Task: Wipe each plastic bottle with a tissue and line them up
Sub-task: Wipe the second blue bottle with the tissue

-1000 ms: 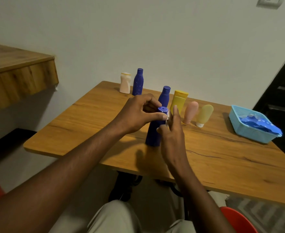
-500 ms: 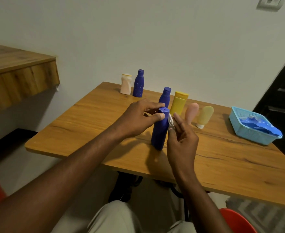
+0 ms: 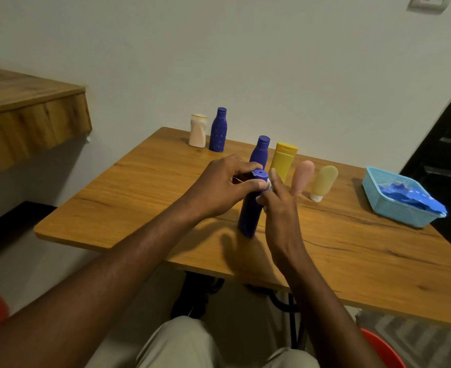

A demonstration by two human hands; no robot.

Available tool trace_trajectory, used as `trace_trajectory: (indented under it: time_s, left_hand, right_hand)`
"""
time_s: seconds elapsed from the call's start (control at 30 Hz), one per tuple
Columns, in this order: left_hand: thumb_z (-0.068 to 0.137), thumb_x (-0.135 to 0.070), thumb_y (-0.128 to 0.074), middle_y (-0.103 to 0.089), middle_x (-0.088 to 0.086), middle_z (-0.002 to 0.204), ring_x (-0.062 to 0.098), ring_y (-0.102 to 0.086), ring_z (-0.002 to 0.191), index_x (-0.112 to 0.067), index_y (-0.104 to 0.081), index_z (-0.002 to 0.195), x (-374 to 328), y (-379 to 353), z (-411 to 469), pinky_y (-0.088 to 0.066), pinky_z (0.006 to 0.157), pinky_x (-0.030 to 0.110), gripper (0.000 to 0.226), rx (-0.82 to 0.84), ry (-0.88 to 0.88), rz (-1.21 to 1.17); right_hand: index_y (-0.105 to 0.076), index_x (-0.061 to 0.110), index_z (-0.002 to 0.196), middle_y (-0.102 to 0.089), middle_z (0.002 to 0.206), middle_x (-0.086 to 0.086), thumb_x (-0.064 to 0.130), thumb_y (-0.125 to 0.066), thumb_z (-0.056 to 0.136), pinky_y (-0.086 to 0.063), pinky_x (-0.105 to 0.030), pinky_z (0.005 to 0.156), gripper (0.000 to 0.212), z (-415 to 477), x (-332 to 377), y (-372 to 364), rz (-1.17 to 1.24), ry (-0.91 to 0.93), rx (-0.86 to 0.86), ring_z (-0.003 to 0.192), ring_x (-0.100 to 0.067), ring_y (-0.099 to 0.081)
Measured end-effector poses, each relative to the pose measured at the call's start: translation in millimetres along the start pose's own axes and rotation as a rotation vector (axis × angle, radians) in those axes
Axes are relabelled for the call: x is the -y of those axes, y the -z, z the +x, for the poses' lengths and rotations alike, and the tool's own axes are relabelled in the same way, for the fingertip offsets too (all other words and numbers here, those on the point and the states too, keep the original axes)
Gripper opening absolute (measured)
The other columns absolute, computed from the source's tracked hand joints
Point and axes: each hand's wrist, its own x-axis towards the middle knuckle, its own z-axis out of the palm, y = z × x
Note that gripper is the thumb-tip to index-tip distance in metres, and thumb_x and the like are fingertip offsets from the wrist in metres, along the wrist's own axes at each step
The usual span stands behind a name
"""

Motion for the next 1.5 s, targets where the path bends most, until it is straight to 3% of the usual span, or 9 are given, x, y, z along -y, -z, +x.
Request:
trace_trajectory:
  time_s: [0.1, 0.17, 0.47, 0.63, 0.77, 0.93, 1.1, 1.23, 1.5]
  left_hand:
    - [0.096, -0.031, -0.069, -0.067, -0.003, 0.126, 0.008, -0.063, 0.111, -0.020, -0.064, 0.137, -4, -3, -2, -0.048, 0.091, 0.016, 0.043, 0.005, -0.009, 0.011]
    - [0.098, -0.028, -0.068, -0.066, -0.002, 0.131, 0.009, -0.063, 0.114, -0.019, -0.062, 0.140, -5, -5, -3, -0.049, 0.094, 0.018, 0.043, 0.003, -0.010, 0.004]
    - [0.101, -0.018, -0.060, -0.061, -0.004, 0.139, 0.005, -0.058, 0.116, -0.021, -0.056, 0.143, -7, -3, -5, -0.042, 0.088, 0.009, 0.042, 0.040, 0.032, -0.010]
    - [0.103, -0.019, -0.057, -0.053, -0.002, 0.146, 0.005, -0.053, 0.120, -0.018, -0.045, 0.154, -6, -7, -7, -0.045, 0.097, 0.017, 0.052, 0.028, 0.020, 0.030]
    - [0.098, -0.035, -0.066, -0.050, -0.003, 0.144, 0.008, -0.053, 0.122, -0.016, -0.044, 0.154, -5, -11, -11, -0.048, 0.102, 0.027, 0.063, -0.008, 0.007, 0.076]
    - [0.096, -0.028, -0.070, -0.057, -0.004, 0.134, 0.008, -0.059, 0.114, -0.022, -0.049, 0.151, -6, -6, -11, -0.054, 0.098, 0.027, 0.059, -0.056, 0.009, 0.029]
    - [0.093, -0.019, -0.075, -0.062, -0.005, 0.136, 0.002, -0.057, 0.116, -0.023, -0.044, 0.154, -5, 12, 1, -0.045, 0.081, 0.006, 0.068, -0.053, 0.022, -0.024]
    - [0.087, -0.016, -0.080, -0.067, -0.003, 0.131, 0.003, -0.066, 0.113, -0.020, -0.053, 0.148, 1, 33, 22, -0.054, 0.092, 0.016, 0.067, -0.100, 0.039, -0.104]
    - [0.082, -0.012, -0.085, -0.072, -0.004, 0.116, -0.001, -0.068, 0.096, -0.019, -0.055, 0.144, 25, 59, 84, -0.055, 0.076, 0.012, 0.069, -0.142, 0.029, -0.044]
  right_hand:
    - [-0.052, 0.018, 0.146, -0.055, 0.146, 0.005, 0.030, -0.045, 0.094, -0.049, -0.039, 0.106, 0.054, -2, -7, 7, 0.041, 0.012, -0.057, 0.128, -0.013, -0.054]
    - [-0.059, 0.019, 0.140, -0.065, 0.133, 0.006, 0.018, -0.050, 0.101, -0.053, -0.035, 0.100, 0.040, -7, -12, 10, 0.065, 0.049, -0.090, 0.121, -0.011, -0.060]
    - [-0.073, 0.014, 0.105, -0.076, 0.099, -0.003, 0.016, -0.047, 0.104, -0.056, -0.046, 0.092, 0.026, 10, -25, 21, 0.093, -0.248, -0.004, 0.104, -0.029, -0.069]
    - [-0.073, 0.023, 0.114, -0.075, 0.108, -0.003, 0.014, -0.046, 0.104, -0.053, -0.057, 0.097, 0.030, 5, -35, 23, 0.060, -0.187, 0.035, 0.106, -0.027, -0.070]
    - [-0.065, 0.036, 0.127, -0.067, 0.128, 0.008, 0.013, -0.047, 0.104, -0.055, -0.048, 0.099, 0.038, 1, -38, 22, -0.046, -0.012, 0.010, 0.121, -0.014, -0.062]
    - [-0.064, 0.025, 0.130, -0.066, 0.128, 0.008, 0.012, -0.056, 0.099, -0.051, -0.042, 0.103, 0.034, 2, -32, 28, -0.224, 0.156, -0.043, 0.121, -0.006, -0.058]
    - [-0.063, 0.026, 0.132, -0.064, 0.132, 0.007, 0.015, -0.061, 0.098, -0.054, -0.046, 0.099, 0.035, 21, 2, 31, -0.289, 0.223, 0.034, 0.123, -0.009, -0.057]
    - [-0.066, 0.023, 0.130, -0.068, 0.126, 0.006, 0.016, -0.066, 0.096, -0.057, -0.041, 0.092, 0.035, 53, 41, 31, -0.518, 0.326, 0.131, 0.112, -0.013, -0.061]
    - [-0.065, 0.014, 0.132, -0.066, 0.131, -0.006, 0.008, -0.063, 0.093, -0.049, -0.027, 0.080, 0.040, 132, 80, 11, -0.892, 0.287, 0.315, 0.107, -0.022, -0.062]
